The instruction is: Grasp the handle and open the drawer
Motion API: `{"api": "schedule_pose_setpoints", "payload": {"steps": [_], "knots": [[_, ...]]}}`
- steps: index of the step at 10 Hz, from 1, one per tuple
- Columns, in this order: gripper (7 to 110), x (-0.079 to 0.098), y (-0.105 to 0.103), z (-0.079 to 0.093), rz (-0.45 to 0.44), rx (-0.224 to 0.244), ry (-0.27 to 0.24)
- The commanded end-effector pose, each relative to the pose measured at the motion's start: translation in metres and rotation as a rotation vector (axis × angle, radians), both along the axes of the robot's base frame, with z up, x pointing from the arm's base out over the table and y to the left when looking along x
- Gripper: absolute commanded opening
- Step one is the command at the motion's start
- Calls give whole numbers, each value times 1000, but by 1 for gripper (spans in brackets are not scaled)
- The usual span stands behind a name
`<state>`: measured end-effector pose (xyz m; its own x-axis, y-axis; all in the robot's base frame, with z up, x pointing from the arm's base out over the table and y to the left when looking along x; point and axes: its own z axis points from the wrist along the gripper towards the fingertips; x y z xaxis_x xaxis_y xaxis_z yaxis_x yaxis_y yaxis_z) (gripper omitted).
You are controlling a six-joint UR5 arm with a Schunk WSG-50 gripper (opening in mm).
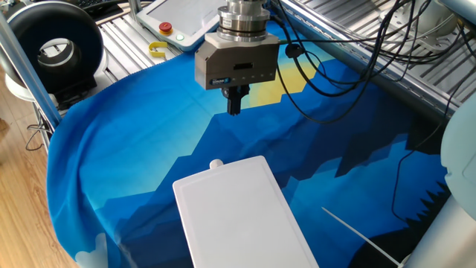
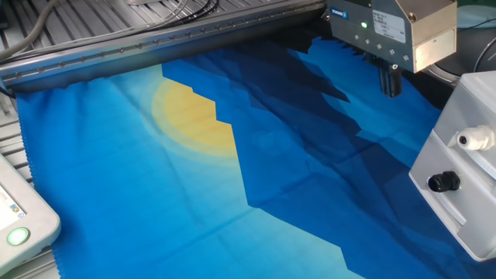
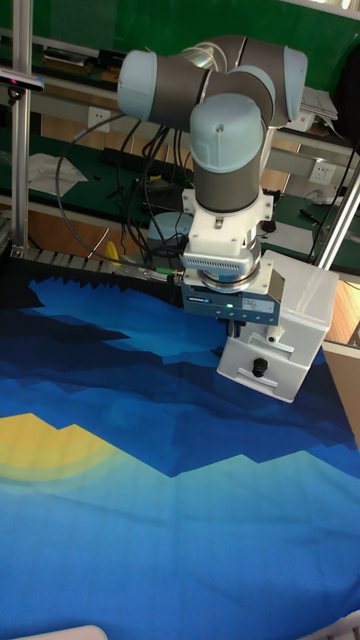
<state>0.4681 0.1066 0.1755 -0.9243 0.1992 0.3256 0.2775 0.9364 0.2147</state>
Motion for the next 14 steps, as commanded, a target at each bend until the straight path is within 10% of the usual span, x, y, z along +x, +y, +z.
{"api": "schedule_pose_setpoints", "payload": {"steps": [1,14], "knots": [[7,3,3,2,-6,12,-10],[7,20,9,0,-53,29,-69]]}}
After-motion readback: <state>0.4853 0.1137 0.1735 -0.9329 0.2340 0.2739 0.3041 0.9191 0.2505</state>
